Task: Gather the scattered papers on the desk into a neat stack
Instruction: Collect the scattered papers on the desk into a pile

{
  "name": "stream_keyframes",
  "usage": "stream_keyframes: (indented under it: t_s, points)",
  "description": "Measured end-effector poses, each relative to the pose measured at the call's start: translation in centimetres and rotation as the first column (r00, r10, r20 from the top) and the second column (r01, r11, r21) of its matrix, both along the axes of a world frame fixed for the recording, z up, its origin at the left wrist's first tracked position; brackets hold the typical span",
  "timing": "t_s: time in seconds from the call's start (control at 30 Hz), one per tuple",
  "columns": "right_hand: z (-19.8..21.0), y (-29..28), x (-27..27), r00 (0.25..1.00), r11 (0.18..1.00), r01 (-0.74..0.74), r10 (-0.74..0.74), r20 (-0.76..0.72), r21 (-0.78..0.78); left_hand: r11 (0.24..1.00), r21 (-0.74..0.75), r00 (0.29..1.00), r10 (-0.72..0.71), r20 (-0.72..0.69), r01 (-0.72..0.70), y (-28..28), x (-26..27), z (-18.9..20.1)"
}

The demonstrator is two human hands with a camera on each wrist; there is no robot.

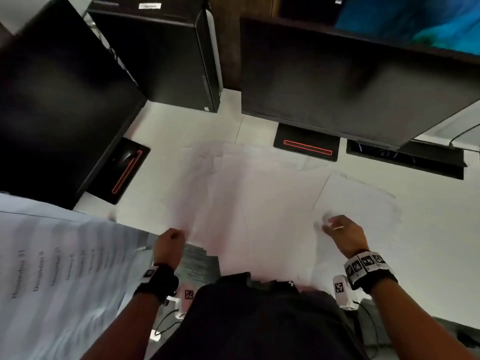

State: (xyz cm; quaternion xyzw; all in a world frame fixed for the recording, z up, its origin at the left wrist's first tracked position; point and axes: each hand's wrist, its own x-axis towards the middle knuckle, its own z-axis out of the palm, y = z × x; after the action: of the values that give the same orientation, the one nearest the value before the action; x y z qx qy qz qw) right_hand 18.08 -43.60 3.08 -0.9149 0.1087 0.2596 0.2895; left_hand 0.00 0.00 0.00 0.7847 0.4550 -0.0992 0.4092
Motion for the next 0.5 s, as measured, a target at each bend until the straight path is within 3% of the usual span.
stream_keyframes:
  t_s: [0.1, 0.2, 0.3, 0.4, 0.5]
  points:
    - [-1.2, 3.4, 1.3, 0.999, 0.999, -0.002, 0.001, -0.035, -0.047, 0.980, -0.146, 0.978, 0.153, 0.142, -0.132, 0.2, 2.8, 0.8]
    - [-1.6, 6.3, 1.4, 0.991, 0.992, 0.015, -0.032, -0.131, -0.129, 0.975, -0.185, 0.972, 0.157, 0.172, -0.125, -1.1, 6.2, 1.6]
    - [-2.5, 7.8, 0.9, 0.985, 0.982, 0.028, -0.060, -0.165, -0.189, 0.989, -0.145, 0.999, 0.008, 0.043, -0.002, -2.9, 9.1, 1.4]
    - [-3.2, 8.2, 0.5, 0.982, 0.977, 0.050, -0.086, -0.167, -0.209, 0.982, -0.037, 0.973, -0.186, -0.136, 0.183, -4.5, 11.0, 0.9]
    - [-2.9, 8.3, 0.9, 0.982, 0.970, -0.059, 0.014, -0.188, -0.236, 0.968, 0.017, 0.945, -0.240, -0.223, 0.250, -5.6, 11.5, 0.3]
